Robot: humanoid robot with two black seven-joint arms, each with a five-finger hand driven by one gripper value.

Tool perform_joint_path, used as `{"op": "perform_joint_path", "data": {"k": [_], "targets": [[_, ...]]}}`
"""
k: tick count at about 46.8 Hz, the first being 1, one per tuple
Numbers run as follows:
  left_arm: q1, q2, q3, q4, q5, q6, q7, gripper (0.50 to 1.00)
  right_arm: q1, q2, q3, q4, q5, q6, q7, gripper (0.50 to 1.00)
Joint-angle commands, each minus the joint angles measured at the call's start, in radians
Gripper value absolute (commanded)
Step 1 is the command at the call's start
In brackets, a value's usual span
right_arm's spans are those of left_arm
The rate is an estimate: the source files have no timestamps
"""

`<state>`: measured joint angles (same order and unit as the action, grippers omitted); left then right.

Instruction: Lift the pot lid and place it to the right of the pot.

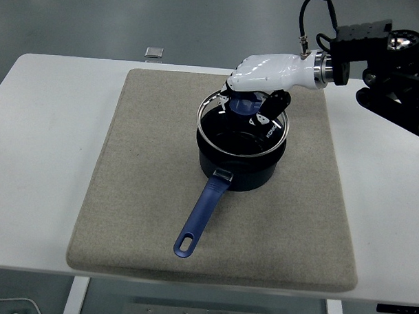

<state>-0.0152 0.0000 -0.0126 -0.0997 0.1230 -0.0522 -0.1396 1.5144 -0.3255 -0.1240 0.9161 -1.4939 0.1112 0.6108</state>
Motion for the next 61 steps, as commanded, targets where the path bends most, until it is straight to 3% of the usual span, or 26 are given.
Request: {"op": "perform_joint_path", "data": {"k": [1, 24, 61], "targets": [[0.000, 0.000, 0.000, 0.000, 0.000, 0.000, 0.000, 1.000, 0.001, -0.004, 0.003, -0.034, 0.000, -0.001, 0.000, 0.500], [0.000, 0.000, 0.000, 0.000, 0.001, 0.000, 0.000, 1.000, 0.010, -0.010, 0.000, -0.289, 0.000, 0.011, 0.000, 0.500], [0.000, 0.000, 0.000, 0.000, 0.000, 0.000, 0.000, 1.000, -0.062, -0.043, -0.055, -0.322, 0.020, 0.015, 0.000, 0.500]]}}
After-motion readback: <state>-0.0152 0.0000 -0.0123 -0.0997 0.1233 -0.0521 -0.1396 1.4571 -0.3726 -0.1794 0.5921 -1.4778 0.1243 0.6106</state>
